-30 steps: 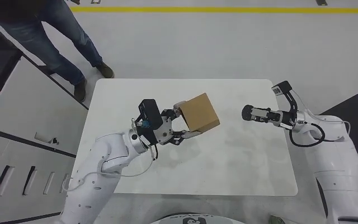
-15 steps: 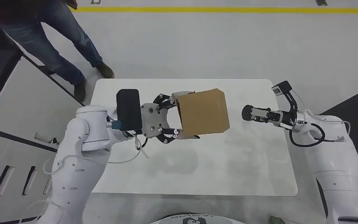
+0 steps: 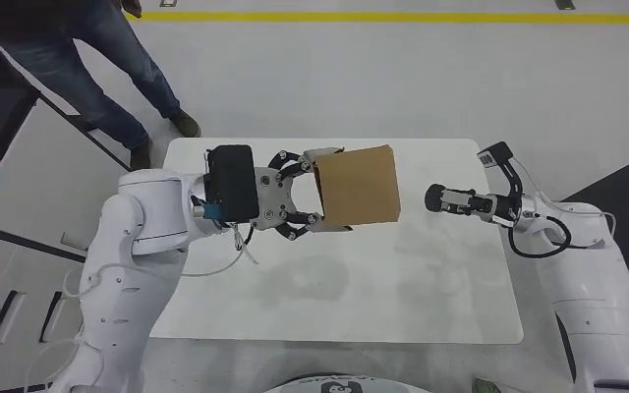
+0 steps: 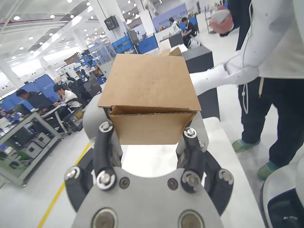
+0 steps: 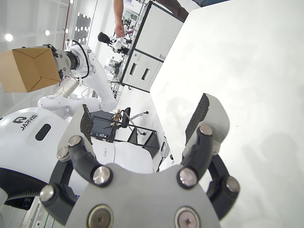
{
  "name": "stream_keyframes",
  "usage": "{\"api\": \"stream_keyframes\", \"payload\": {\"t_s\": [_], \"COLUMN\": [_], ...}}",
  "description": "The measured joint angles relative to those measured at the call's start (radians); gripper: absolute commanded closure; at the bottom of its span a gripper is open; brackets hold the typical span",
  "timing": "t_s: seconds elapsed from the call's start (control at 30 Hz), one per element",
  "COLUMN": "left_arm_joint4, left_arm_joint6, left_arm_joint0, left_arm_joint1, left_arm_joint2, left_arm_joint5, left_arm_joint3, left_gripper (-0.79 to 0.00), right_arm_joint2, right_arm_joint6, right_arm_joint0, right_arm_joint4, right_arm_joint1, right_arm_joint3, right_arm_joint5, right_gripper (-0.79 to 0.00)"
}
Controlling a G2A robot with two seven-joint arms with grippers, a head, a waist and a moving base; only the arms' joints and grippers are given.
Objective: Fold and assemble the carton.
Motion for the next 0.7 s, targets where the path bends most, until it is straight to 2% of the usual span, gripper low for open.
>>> {"api": "stream_keyframes", "payload": {"t_s": [0.23, 0.33, 0.7], "left_arm_joint4": [-0.162, -0.221, -0.204], "left_arm_joint6": [-0.138, -0.152, -0.158], "left_arm_joint0": [-0.088, -0.093, -0.09], "left_arm_joint1": [0.031, 0.039, 0.04], "left_arm_joint2": [-0.022, -0.03, -0.031], "left_arm_joint5": [0.0, 0.0, 0.019], "left_arm_joint3": [-0.014, -0.015, -0.026], "left_gripper": [0.0, 0.0, 0.0], "right_arm_joint2": [0.0, 0.0, 0.0], "right_arm_joint6": [0.0, 0.0, 0.0], "right_arm_joint0": [0.0, 0.0, 0.0], "right_arm_joint4": [0.0, 0.0, 0.0], "right_arm_joint1": [0.0, 0.0, 0.0], "right_arm_joint3": [0.0, 0.0, 0.0], "right_arm_joint5": [0.0, 0.0, 0.0], "right_gripper": [-0.785, -0.785, -0.785]}}
